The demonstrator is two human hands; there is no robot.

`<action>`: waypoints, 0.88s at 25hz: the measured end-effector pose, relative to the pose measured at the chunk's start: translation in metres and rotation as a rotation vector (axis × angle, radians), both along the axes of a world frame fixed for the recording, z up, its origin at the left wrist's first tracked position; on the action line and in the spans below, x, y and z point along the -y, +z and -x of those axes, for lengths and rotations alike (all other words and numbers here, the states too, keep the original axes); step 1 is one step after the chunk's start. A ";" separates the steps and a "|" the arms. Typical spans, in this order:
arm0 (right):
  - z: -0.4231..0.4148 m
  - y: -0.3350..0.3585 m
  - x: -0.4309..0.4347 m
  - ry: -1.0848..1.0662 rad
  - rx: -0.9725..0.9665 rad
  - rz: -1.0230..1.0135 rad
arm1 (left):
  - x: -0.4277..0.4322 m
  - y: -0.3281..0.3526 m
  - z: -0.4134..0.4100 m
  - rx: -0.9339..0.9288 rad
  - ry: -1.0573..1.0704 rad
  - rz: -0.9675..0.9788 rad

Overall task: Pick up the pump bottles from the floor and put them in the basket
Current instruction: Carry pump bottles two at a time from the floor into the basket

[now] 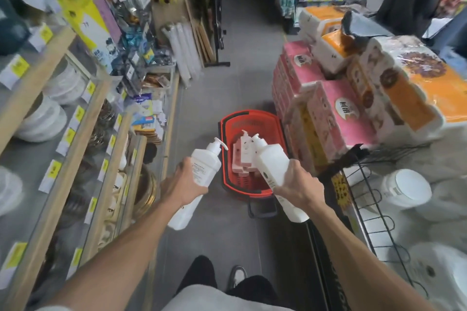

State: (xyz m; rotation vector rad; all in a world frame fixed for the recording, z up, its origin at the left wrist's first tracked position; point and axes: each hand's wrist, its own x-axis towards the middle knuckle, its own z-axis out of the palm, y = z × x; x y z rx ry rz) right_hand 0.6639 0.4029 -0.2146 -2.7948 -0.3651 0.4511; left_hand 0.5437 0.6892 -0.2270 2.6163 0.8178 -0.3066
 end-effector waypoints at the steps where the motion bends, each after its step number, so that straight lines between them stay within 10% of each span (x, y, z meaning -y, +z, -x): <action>1: -0.010 0.000 -0.010 -0.005 -0.006 -0.003 | -0.007 -0.001 -0.013 -0.001 -0.002 0.008; 22: -0.199 -0.085 -0.099 -0.385 -0.160 -0.057 | -0.065 -0.080 -0.297 -0.048 -0.026 0.229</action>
